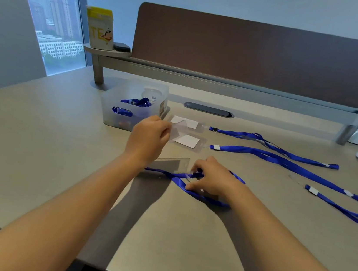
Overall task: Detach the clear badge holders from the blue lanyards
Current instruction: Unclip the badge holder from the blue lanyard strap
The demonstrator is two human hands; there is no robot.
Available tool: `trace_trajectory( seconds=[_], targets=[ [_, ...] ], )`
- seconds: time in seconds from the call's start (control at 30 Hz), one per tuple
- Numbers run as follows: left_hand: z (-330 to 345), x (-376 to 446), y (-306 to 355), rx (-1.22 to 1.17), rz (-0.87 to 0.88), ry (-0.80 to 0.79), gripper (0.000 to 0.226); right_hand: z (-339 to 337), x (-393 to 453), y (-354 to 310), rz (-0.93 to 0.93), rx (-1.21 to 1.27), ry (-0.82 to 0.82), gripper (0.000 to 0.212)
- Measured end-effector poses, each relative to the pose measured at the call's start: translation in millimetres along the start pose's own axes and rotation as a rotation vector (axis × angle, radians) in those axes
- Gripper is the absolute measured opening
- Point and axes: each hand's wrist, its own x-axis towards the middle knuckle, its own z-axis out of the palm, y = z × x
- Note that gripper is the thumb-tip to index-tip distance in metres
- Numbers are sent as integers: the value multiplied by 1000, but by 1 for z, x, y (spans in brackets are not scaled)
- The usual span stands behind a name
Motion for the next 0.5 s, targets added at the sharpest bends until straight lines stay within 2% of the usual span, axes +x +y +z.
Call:
trace_trajectory(
  seconds=[0.1, 0.23, 0.3, 0.37, 0.43, 0.5],
  targets=[
    [-6, -3, -11, 5, -31, 8, 26, -1, 2, -7, -85, -173, 86, 31],
    [-13, -5, -18, 16, -69, 9, 26, 1, 7, -17, -130, -316, 129, 29],
    [-16, -5, -21, 21, -82, 8, 26, 2, 10, -19, -100, -292, 95, 27],
    [-21, -5, -23, 23, -99, 3, 26, 2, 12, -21, -38, -158, 20, 27],
    [-25, -5, -24, 24, -110, -3, 27, 3, 12, -23, 0, -42, -40, 33],
    [-27, -4, -25, 25, -114, -5, 27, 5, 13, -24, 1, -31, -56, 44]
  ],
)
